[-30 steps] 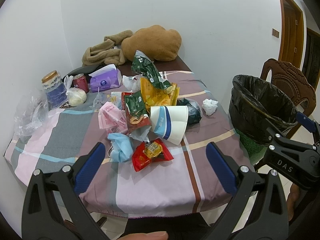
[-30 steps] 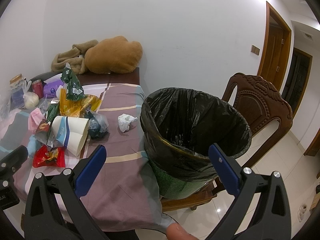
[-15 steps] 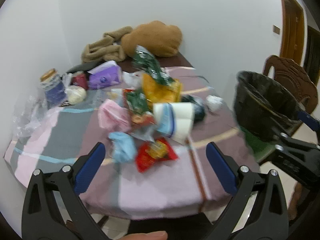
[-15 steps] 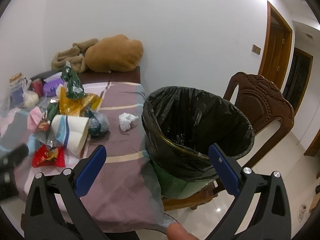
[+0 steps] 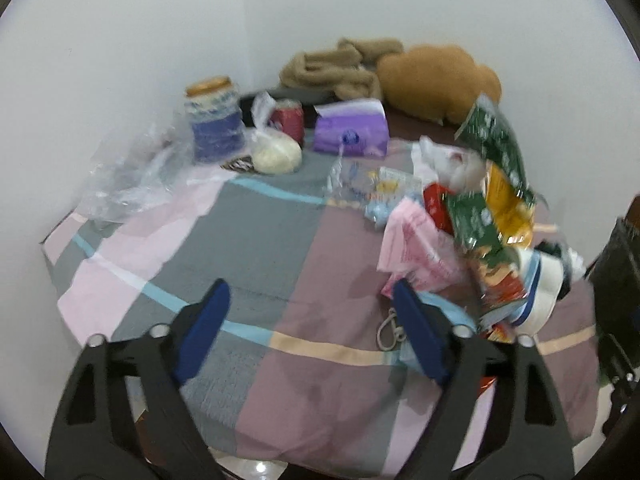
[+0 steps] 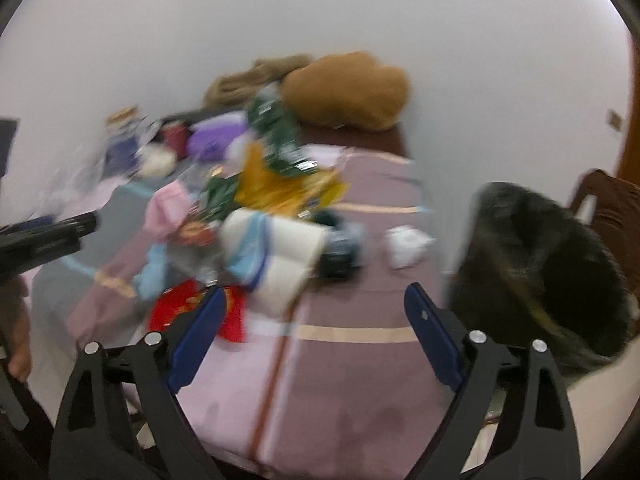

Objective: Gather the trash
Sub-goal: 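Grasp the red chip bag with the right gripper while the left gripper grasps the blue mask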

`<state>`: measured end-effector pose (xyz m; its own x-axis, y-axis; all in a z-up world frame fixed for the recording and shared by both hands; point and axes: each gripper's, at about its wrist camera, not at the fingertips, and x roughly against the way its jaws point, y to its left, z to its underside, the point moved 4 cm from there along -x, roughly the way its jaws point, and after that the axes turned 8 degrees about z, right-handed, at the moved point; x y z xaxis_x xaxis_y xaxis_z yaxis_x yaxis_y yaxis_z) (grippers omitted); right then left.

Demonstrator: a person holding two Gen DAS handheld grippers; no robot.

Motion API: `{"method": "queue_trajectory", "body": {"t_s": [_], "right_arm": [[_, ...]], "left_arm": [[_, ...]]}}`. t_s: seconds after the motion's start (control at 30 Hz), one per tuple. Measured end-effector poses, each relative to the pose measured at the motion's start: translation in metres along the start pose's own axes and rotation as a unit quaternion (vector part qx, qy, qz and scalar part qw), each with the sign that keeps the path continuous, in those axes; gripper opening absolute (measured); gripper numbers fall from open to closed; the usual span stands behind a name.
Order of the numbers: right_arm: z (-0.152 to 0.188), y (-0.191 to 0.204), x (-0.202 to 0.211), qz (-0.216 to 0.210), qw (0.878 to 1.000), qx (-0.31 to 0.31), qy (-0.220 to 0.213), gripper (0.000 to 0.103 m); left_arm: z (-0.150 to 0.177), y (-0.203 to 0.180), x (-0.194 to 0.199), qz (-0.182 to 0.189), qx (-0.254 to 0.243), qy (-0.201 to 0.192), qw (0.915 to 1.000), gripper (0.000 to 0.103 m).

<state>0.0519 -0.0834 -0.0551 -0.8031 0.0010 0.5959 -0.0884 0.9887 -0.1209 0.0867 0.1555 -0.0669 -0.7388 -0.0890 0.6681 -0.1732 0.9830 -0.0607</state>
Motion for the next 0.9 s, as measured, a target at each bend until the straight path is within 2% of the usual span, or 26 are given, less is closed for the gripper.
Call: {"method": "queue_trajectory", "body": {"t_s": [0.03, 0.13, 0.2, 0.3, 0.5, 0.53, 0.57, 0.63, 0.73, 0.77, 0.9], "right_arm": [[-0.001, 0.011, -0.005, -0.02, 1.0, 0.011, 0.006, 0.089], [0.003, 0.049, -0.024, -0.069, 0.996, 0.055, 0.031, 0.089], [0.008, 0.064, -0.036, -0.077, 0.993, 0.073, 0.049, 0.089], [0.015, 0.078, -0.056, -0.086, 0.99, 0.083, 0.079, 0.089], [0.025, 0.084, -0.082, -0.107, 0.984, 0.079, 0.122, 0.089], [0.026, 0.085, -0.083, -0.111, 0.983, 0.081, 0.124, 0.082], [0.028, 0.087, -0.082, -0.119, 0.981, 0.084, 0.127, 0.065], [0.028, 0.089, -0.081, -0.131, 0.979, 0.088, 0.129, 0.053], [0.028, 0.087, -0.075, -0.133, 0.979, 0.093, 0.126, 0.05], [0.028, 0.085, -0.073, -0.136, 0.978, 0.093, 0.125, 0.045], [0.033, 0.072, -0.055, -0.152, 0.977, 0.091, 0.117, 0.044]], "left_arm": [[0.0, 0.003, -0.007, 0.003, 0.0, 0.009, 1.0, 0.071], [0.001, 0.015, -0.024, 0.0, 0.013, 0.031, 0.9994, 0.07], [0.002, 0.023, -0.031, 0.006, 0.026, 0.046, 0.9986, 0.071], [0.005, 0.023, -0.041, 0.03, 0.034, 0.064, 0.9969, 0.082], [0.007, 0.019, -0.049, 0.041, 0.025, 0.074, 0.996, 0.086], [0.008, 0.018, -0.05, 0.043, 0.025, 0.076, 0.9959, 0.087], [0.008, 0.017, -0.051, 0.045, 0.024, 0.078, 0.9957, 0.087], [0.008, 0.015, -0.052, 0.05, 0.024, 0.081, 0.9952, 0.087], [0.008, 0.011, -0.051, 0.058, 0.02, 0.082, 0.9948, 0.087], [0.007, 0.009, -0.051, 0.058, 0.017, 0.081, 0.9949, 0.087], [0.006, 0.003, -0.047, 0.066, 0.012, 0.079, 0.9946, 0.087]]}}
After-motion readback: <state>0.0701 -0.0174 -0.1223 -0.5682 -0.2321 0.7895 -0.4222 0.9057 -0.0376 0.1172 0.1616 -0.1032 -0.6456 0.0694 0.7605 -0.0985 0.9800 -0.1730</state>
